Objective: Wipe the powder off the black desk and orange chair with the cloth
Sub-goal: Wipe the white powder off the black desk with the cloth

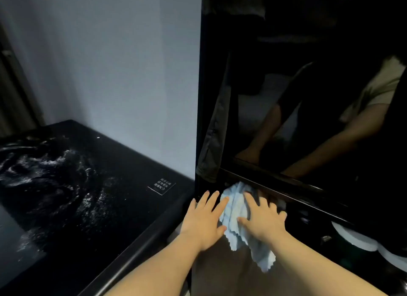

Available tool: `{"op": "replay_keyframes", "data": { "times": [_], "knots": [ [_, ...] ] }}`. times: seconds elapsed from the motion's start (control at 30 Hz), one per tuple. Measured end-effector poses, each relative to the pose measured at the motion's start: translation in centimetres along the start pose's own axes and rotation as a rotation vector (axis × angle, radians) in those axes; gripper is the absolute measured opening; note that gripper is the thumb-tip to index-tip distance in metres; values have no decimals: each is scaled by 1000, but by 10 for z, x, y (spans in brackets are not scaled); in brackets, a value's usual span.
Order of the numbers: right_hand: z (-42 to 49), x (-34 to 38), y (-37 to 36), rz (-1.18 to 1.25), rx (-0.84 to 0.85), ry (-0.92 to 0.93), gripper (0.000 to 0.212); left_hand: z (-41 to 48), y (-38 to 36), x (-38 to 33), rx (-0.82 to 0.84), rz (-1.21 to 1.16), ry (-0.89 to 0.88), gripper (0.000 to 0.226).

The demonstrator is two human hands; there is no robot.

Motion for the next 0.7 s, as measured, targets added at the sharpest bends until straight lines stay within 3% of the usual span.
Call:
{"op": "replay_keyframes", "data": {
  "times": [0.23, 0.4, 0.57, 0.7],
  "knots": [
    [17, -11, -13, 100, 78, 0, 76, 15, -12, -1, 36, -7, 43, 71],
    [14, -4, 7, 22, -171, 84, 36, 20, -16, 3, 64, -60, 54, 73],
    [5, 1, 20, 73, -286, 102, 32, 19, -13, 13, 20, -149, 72, 75],
    [-8, 17, 31, 171, -353, 219, 28, 12, -2, 19, -53, -462, 58, 82]
  ]
}}
Point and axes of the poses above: each hand's wrist, its own z-axis towards the middle knuckle, its own y-axis out of the back of the hand, x = y × z, the point moved 10 cm from there along z, towards the middle knuckle, and after that the axes turned 12 degrees about -z, right-handed, at the moved point
